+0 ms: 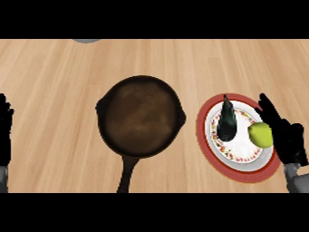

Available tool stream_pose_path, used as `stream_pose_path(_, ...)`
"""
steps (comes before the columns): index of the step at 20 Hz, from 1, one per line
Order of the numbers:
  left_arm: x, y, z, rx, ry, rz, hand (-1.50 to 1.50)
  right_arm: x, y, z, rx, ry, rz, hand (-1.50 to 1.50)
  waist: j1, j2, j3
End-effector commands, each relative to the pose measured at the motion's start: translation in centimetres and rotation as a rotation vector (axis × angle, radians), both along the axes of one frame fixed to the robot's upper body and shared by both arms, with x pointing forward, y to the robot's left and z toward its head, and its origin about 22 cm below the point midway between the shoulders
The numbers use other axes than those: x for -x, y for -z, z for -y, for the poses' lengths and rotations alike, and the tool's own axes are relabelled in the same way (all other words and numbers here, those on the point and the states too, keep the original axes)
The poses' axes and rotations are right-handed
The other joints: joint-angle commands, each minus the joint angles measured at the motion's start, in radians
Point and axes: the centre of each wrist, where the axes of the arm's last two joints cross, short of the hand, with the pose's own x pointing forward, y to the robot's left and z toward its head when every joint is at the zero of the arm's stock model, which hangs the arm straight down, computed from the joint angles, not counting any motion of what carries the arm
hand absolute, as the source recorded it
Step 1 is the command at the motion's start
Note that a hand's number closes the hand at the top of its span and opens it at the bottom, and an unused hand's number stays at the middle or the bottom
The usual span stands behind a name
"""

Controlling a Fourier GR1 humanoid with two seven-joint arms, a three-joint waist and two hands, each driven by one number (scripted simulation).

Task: Pick the pear from the plate and place it in the pan

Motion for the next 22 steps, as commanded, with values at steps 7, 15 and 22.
stream_pose_path(7,0.4,1.5,0.9,0.015,0.098,-0.122,0.0,-1.5,-6.4,-11.0,-0.756,-0.549,0.492,-1.5,0.012,0.002,0.09)
stream_pose_path(15,0.1,1.4,0.2,0.009,0.16,-0.219,0.0,-3.3,-10.2,-3.2,-0.759,-1.082,0.893,-1.5,0.005,-0.009,0.039)
stream_pose_path(22,-0.9,0.4,-1.1,0.01,0.151,-0.238,0.0,-3.9,-14.9,4.0,-0.541,-1.211,0.979,-1.5,-0.002,-0.016,0.036)
